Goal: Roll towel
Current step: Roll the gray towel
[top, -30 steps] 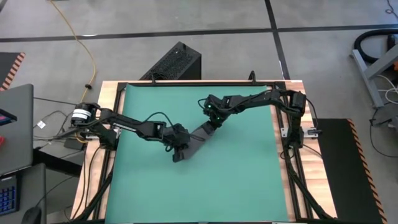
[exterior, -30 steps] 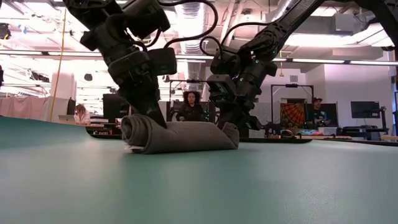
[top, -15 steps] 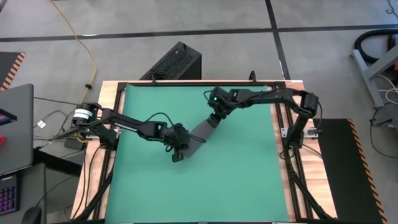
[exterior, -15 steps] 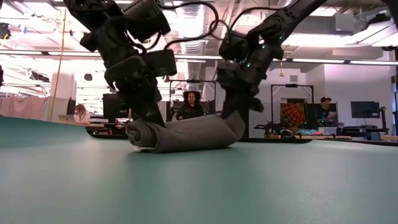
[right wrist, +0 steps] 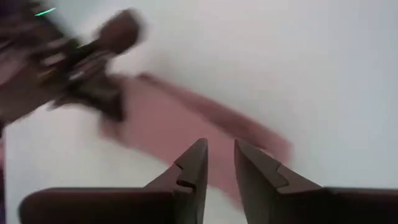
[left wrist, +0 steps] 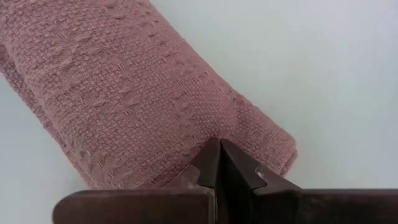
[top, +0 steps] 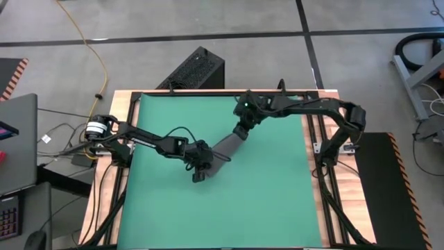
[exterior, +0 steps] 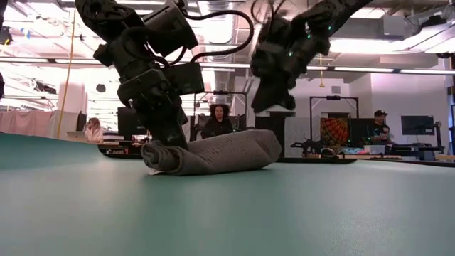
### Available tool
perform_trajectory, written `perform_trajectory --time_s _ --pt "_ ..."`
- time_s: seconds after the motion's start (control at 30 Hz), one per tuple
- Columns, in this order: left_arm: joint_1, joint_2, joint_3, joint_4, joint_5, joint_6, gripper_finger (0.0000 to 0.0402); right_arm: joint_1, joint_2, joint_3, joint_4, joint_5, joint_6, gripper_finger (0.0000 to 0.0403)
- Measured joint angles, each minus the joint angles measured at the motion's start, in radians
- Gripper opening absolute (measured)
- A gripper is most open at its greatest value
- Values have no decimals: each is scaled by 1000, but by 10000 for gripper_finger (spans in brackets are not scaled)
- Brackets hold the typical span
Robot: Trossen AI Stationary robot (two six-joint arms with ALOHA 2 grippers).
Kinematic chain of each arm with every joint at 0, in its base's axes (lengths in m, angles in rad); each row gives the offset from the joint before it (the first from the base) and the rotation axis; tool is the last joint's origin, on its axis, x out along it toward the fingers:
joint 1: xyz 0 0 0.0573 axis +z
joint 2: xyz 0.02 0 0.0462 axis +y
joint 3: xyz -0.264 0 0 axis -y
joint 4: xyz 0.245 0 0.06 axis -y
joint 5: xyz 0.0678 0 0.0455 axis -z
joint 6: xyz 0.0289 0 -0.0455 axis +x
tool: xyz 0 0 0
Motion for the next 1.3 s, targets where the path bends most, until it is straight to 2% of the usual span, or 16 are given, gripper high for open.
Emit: perform_trajectory --time_s 0.2,0.37,0.6,0.77,0.97,1.1,1.3 --pt "1 0 0 -11 20 41 0 68 5 -40 93 -100 -93 65" --pt "1 0 0 -20 25 64 0 67 55 -37 171 -112 -96 46" --pt "9 0 -1 -32 52 75 0 63 124 -39 173 -143 -116 19" --pt "16 0 -1 -38 64 91 0 59 101 -39 178 -143 -122 20" --pt "29 0 -1 -47 81 155 0 81 72 -36 167 -204 -169 16" --pt "37 0 -1 -45 84 182 0 115 91 -39 170 -198 -206 16" --pt "36 0 -1 -15 101 205 0 75 90 -74 175 -135 -252 16"
